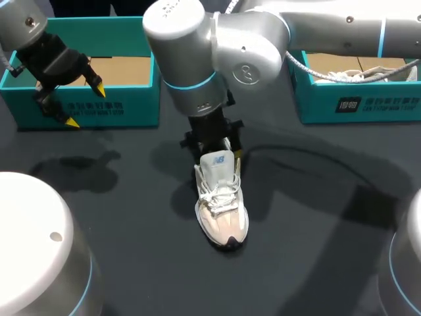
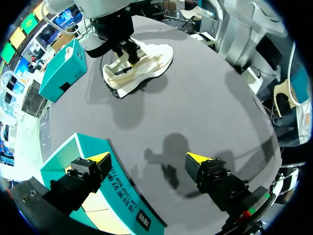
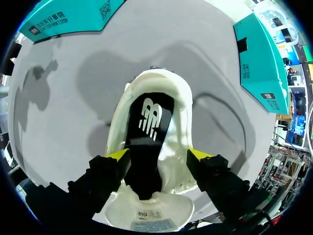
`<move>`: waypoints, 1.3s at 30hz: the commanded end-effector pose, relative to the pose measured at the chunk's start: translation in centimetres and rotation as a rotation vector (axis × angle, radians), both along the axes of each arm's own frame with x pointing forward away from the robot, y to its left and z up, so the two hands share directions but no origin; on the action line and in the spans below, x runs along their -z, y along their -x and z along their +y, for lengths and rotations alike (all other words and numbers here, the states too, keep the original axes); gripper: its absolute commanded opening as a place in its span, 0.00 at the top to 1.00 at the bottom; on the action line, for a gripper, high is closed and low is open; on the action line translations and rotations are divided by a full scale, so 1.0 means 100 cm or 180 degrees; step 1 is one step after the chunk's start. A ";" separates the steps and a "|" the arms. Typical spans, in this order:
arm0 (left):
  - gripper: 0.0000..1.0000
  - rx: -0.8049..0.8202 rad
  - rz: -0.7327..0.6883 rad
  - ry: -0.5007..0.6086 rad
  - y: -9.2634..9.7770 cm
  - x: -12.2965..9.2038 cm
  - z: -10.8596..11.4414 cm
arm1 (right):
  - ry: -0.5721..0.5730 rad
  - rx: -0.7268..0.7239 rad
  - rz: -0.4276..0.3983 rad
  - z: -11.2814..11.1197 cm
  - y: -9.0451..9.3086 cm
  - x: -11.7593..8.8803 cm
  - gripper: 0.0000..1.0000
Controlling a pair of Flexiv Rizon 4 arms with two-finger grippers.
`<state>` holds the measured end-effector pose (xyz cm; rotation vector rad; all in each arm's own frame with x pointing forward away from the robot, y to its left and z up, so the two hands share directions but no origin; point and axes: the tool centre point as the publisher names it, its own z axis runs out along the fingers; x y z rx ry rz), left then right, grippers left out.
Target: Take the shoe out of the shoebox, open the shoe tongue, remove and reinsert the insole, then place the shoe into the shoebox
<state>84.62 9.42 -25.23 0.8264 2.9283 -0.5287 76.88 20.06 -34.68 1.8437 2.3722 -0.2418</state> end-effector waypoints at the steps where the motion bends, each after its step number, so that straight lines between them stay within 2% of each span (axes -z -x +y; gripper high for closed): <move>1: 0.00 0.0000 -0.0004 -0.0007 0.001 0.000 0.000 | 0.0009 0.0001 0.0024 0.001 -0.001 0.000 0.00; 8: 0.00 0.0000 -0.0004 -0.0007 0.001 0.000 0.000 | -0.0032 0.0004 0.0082 -0.001 0.001 0.002 0.00; 26: 0.00 0.0000 -0.0004 -0.0007 0.001 0.000 0.000 | -0.0091 0.0164 0.0192 -0.006 0.025 -0.006 0.00; 34: 0.00 0.0000 -0.0004 -0.0007 0.001 0.000 0.000 | -0.0082 0.0166 0.0249 -0.004 0.026 -0.007 0.00; 39: 0.00 0.0000 -0.0004 -0.0007 0.001 0.000 0.000 | -0.0104 0.0114 0.0360 0.003 0.018 0.003 0.00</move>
